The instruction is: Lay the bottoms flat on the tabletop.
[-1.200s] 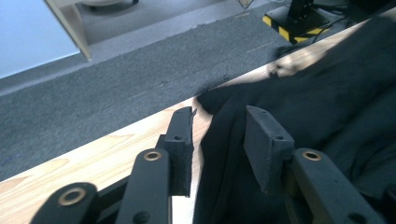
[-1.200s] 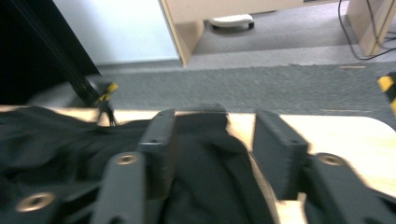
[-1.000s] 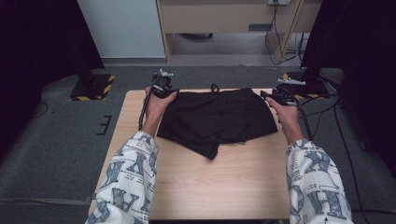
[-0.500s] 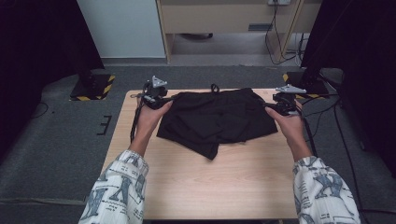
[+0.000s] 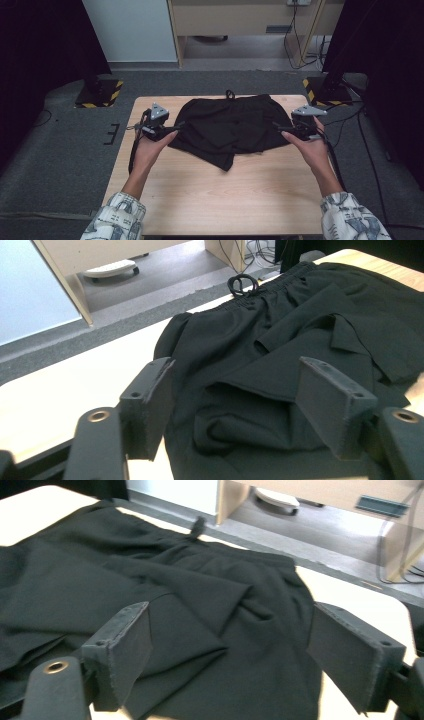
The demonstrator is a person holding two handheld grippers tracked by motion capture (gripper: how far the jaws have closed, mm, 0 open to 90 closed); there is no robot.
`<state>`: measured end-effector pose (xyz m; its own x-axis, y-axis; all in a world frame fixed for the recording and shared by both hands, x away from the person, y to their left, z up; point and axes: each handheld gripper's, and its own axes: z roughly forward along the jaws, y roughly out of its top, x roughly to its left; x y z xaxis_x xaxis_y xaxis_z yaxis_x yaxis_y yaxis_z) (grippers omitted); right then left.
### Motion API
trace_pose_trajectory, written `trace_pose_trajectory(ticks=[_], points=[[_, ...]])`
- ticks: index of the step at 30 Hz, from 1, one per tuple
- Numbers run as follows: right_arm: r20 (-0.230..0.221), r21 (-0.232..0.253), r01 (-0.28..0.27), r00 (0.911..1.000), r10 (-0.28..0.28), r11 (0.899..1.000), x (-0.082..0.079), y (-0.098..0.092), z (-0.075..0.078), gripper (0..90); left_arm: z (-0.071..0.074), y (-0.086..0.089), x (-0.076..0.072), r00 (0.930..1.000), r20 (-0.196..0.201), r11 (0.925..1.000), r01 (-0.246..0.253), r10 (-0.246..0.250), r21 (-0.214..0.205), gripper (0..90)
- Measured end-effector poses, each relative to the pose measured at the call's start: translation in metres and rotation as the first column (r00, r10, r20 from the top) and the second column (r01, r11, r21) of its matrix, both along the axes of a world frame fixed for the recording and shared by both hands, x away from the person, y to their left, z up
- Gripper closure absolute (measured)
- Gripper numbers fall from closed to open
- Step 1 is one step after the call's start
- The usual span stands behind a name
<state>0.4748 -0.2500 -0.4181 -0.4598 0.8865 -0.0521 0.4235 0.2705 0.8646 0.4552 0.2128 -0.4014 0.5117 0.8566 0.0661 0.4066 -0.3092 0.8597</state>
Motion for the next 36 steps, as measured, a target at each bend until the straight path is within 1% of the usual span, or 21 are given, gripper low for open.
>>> trace_pose_trajectory(ticks=[2,4,6,7,10,13,14,16,18,19,20,23,26,27,28,29,30,33,34,35,36], points=[[0.003,0.0,-0.026,0.9997,0.026,1.0,-0.005,0.002,-0.002,17.0,-0.004,0.002,-0.006,0.9999,0.009,0.9999,0.01,-0.01,-0.004,28.6],[0.0,0.0,-0.045,0.999,0.045,0.999,-0.009,0.005,-0.008,21.2,-0.011,0.002,-0.012,0.9997,0.001,0.9997,0.025,-0.025,-0.005,27.3],[-0.01,-0.014,-0.065,0.9978,0.065,0.998,-0.013,0.008,-0.017,28.6,-0.021,0.001,-0.017,0.9993,-0.013,0.9993,0.035,-0.035,-0.012,25.9],[-0.01,-0.014,-0.071,0.9975,0.07,0.997,-0.015,0.009,-0.021,34.5,-0.026,0.0,-0.02,0.9992,-0.014,0.9992,0.038,-0.038,-0.015,25.5],[-0.03,-0.002,-0.092,0.9953,0.092,0.996,-0.018,0.013,-0.033,47.8,-0.043,-0.004,-0.028,0.9986,-0.02,0.9987,0.048,-0.048,-0.016,25.4],[-0.046,0.021,-0.108,0.993,0.109,0.994,-0.019,0.018,-0.043,62.1,-0.058,-0.007,-0.032,0.998,-0.038,0.9986,0.05,-0.051,-0.018,25.7],[-0.051,0.024,-0.11,0.9924,0.111,0.994,-0.019,0.02,-0.045,64.5,-0.065,-0.006,-0.034,0.9976,-0.046,0.9984,0.05,-0.051,-0.026,25.8],[-0.084,0.023,-0.109,0.9903,0.11,0.994,-0.018,0.026,-0.052,67.0,-0.079,-0.005,-0.036,0.9973,-0.057,0.9984,0.043,-0.046,-0.037,26.5],[-0.095,0.028,-0.11,0.989,0.113,0.993,-0.016,0.033,-0.059,67.0,-0.088,-0.003,-0.037,0.9969,-0.069,0.9988,0.036,-0.038,-0.032,27.4],[-0.103,0.033,-0.11,0.9883,0.112,0.993,-0.016,0.036,-0.062,65.7,-0.091,-0.001,-0.038,0.996,-0.081,0.999,0.037,-0.039,-0.025,27.8],[-0.108,0.043,-0.106,0.988,0.11,0.993,-0.016,0.04,-0.065,63.7,-0.093,0.0,-0.039,0.9961,-0.08,0.9991,0.034,-0.036,-0.025,27.7],[-0.118,0.054,-0.091,0.9883,0.097,0.994,-0.016,0.049,-0.073,50.6,-0.097,0.006,-0.042,0.9964,-0.077,0.9992,0.034,-0.036,-0.02,28.0],[-0.136,0.06,-0.082,0.9867,0.089,0.995,-0.01,0.058,-0.082,38.5,-0.1,0.014,-0.042,0.9949,-0.097,0.9985,0.022,-0.027,-0.05,28.0],[-0.14,0.063,-0.081,0.9862,0.089,0.995,-0.01,0.06,-0.083,36.4,-0.101,0.015,-0.042,0.995,-0.096,0.9985,0.024,-0.029,-0.05,28.2],[-0.134,0.069,-0.087,0.9864,0.095,0.994,-0.009,0.063,-0.085,33.6,-0.101,0.015,-0.043,0.9953,-0.093,0.9992,0.025,-0.027,-0.032,28.3],[-0.116,0.064,-0.093,0.9881,0.1,0.994,-0.008,0.068,-0.088,28.7,-0.101,0.014,-0.043,0.9957,-0.089,0.9994,0.024,-0.027,-0.024,28.4],[-0.113,0.058,-0.093,0.9887,0.099,0.994,-0.008,0.07,-0.089,26.9,-0.101,0.014,-0.043,0.996,-0.085,0.9994,0.025,-0.027,-0.023,28.5],[-0.107,0.031,-0.107,0.9882,0.11,0.994,-0.007,0.079,-0.094,25.9,-0.099,0.012,-0.041,0.9967,-0.078,0.9995,0.016,-0.018,-0.029,28.4],[-0.121,0.014,-0.11,0.9865,0.111,0.994,-0.005,0.081,-0.096,26.7,-0.099,0.012,-0.041,0.9968,-0.077,0.9994,0.019,-0.021,-0.028,28.3],[-0.124,0.008,-0.111,0.9861,0.111,0.994,-0.005,0.083,-0.098,30.1,-0.099,0.01,-0.041,0.9967,-0.078,0.9994,0.021,-0.023,-0.029,28.4],[-0.123,-0.005,-0.111,0.9863,0.11,0.994,-0.004,0.084,-0.1,35.6,-0.099,0.009,-0.042,0.9965,-0.079,0.9994,0.024,-0.026,-0.026,28.3]])
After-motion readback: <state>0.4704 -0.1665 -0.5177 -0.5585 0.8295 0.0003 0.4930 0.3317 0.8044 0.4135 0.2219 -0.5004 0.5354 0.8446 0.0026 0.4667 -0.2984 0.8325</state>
